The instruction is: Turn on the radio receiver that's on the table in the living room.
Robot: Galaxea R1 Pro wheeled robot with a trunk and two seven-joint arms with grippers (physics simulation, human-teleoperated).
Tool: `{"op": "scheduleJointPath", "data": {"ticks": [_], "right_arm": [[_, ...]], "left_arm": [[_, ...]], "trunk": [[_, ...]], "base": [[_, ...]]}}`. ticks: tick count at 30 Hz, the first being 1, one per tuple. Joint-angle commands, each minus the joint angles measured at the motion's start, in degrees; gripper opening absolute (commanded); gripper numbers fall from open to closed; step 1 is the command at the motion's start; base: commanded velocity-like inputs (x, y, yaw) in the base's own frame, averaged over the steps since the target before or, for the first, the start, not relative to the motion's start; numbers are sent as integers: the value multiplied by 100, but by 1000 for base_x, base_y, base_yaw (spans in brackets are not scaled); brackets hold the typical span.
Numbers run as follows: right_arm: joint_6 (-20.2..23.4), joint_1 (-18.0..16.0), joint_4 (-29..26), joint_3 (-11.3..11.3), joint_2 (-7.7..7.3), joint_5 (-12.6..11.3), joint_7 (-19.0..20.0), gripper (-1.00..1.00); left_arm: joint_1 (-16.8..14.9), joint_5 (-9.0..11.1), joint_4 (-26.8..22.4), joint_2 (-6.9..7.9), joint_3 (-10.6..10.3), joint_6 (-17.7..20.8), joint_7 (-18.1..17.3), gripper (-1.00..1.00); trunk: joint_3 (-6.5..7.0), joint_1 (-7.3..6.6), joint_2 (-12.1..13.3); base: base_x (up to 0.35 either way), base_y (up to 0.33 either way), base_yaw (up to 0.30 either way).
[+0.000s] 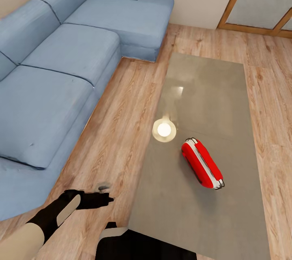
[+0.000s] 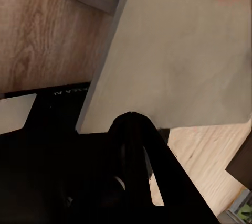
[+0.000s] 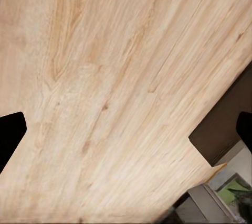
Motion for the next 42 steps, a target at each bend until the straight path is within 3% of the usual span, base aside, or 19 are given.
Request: {"op": "scheduleJointPath", "data": {"ticks": [1, 7, 9, 10, 12, 15, 17, 19, 21, 24, 26, 29, 33, 42], "right_arm": [[8, 123, 208, -10, 13, -3, -196, 100], [56, 332, 1427, -20, 106, 34, -1140, 100], [73, 340, 1715, -18, 250, 55, -1321, 100], [91, 342, 1794, -12, 363, 63, -1368, 100], [192, 345, 1888, 27, 802, 87, -1426, 100], [277, 345, 1926, 52, 1327, 338, -1452, 100], [320, 345, 1941, 57, 1615, 612, -1462, 100], [360, 345, 1946, 56, 1805, 775, -1474, 100], [438, 345, 1953, 56, 1982, 894, -1486, 100], [520, 345, 1958, 63, 2350, 995, -1479, 100], [507, 345, 1959, 63, 2505, 1050, -1486, 100], [478, 345, 1960, 68, 2627, 1090, -1499, 100], [465, 345, 1965, 71, 2673, 1085, -1503, 100], [506, 345, 1968, 57, 2681, 1039, -1503, 100]], "left_arm": [[2, -13, 124, 1, -2, -14, -1, -100], [6, -35, 1113, -59, -31, -750, -4, -100], [8, -58, 1666, -190, -63, -970, -4, -100], [13, -67, 1956, -289, -72, -1107, -4, -100], [21, -221, 2868, -654, -88, -1599, 4, -100], [57, -700, 3591, -1012, -91, -2122, 76, -100], [227, -969, 3743, -1124, -89, -2279, 205, -100], [393, -1072, 3795, -1207, -88, -2336, 401, -100], [618, -1139, 3827, -1373, -87, -2373, 772, -100], [1090, -1176, 3845, -1722, -87, -2409, 1734, -100], [1270, -1172, 3847, -1802, -87, -2423, 1928, -100], [1524, -1150, 3849, -1867, -84, -2606, 2105, -100], [1806, -1141, 3849, -1884, -80, -3010, 2388, -100], [1877, -1136, 3849, -1871, -72, -3137, 2454, -100]], "trunk": [[0, 1, 0], [0, 1, 0], [0, 1, 0], [0, 1, 0], [0, 1, 0], [0, 1, 0], [0, 1, 0], [0, 1, 0], [0, 1, 0], [0, 1, 0], [0, 1, 0], [0, 1, 0], [0, 1, 0], [0, 1, 0]], "base": [[0, 0, 0], [0, 0, 0], [0, 0, 0], [0, 0, 0], [0, 0, 0], [0, 0, 0], [0, 0, 0], [0, 0, 0], [0, 0, 0], [0, 0, 0], [0, 0, 0], [0, 0, 0], [0, 0, 0], [0, 0, 0]]}}
